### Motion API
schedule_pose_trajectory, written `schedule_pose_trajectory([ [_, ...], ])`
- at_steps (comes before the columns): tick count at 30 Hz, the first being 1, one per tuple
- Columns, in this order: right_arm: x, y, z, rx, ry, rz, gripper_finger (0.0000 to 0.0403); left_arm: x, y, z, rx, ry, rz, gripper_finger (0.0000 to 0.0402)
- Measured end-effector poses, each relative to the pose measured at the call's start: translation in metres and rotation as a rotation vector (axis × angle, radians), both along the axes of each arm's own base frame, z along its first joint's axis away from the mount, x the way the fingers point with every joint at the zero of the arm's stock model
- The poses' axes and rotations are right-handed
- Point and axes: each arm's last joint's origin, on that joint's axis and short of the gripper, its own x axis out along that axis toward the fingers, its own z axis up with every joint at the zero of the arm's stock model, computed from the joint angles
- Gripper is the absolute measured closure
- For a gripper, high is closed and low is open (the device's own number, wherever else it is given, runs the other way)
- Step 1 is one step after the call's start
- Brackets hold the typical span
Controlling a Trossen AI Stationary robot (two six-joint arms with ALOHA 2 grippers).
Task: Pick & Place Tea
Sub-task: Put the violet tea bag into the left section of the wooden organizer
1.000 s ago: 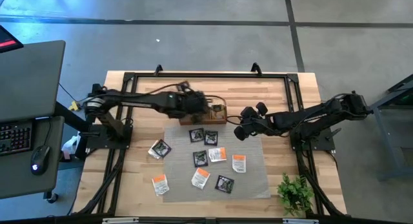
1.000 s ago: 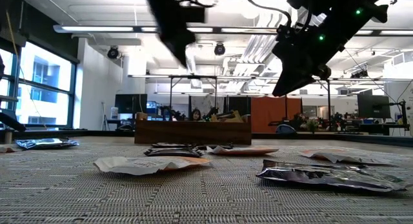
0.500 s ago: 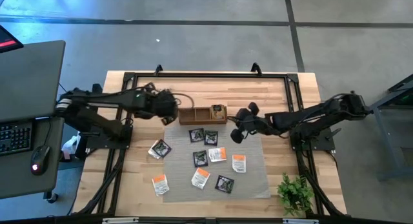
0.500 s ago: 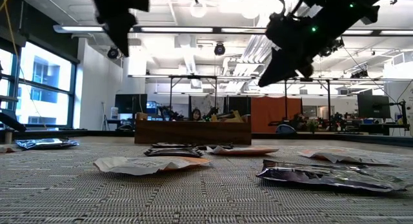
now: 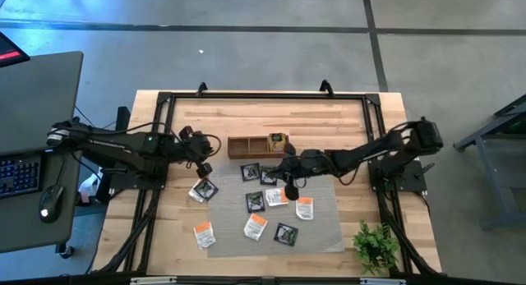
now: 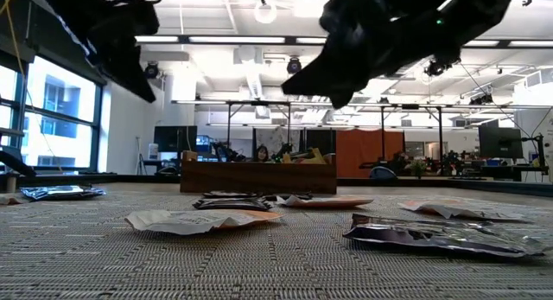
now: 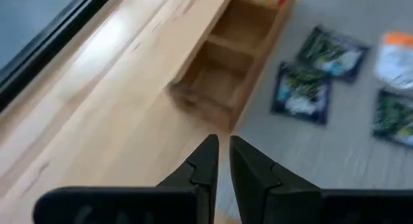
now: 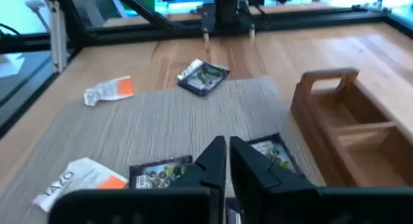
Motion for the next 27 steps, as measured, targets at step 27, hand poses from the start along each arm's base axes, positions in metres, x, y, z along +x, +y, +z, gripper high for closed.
schedule_pose_trajectory([
  [27, 0.032, -0.026, -0.079, -0.065, 0.485, -0.284, 0.0241, -0.004, 0.0, -0.037, 0.019, -0.032, -0.068, 0.0365],
])
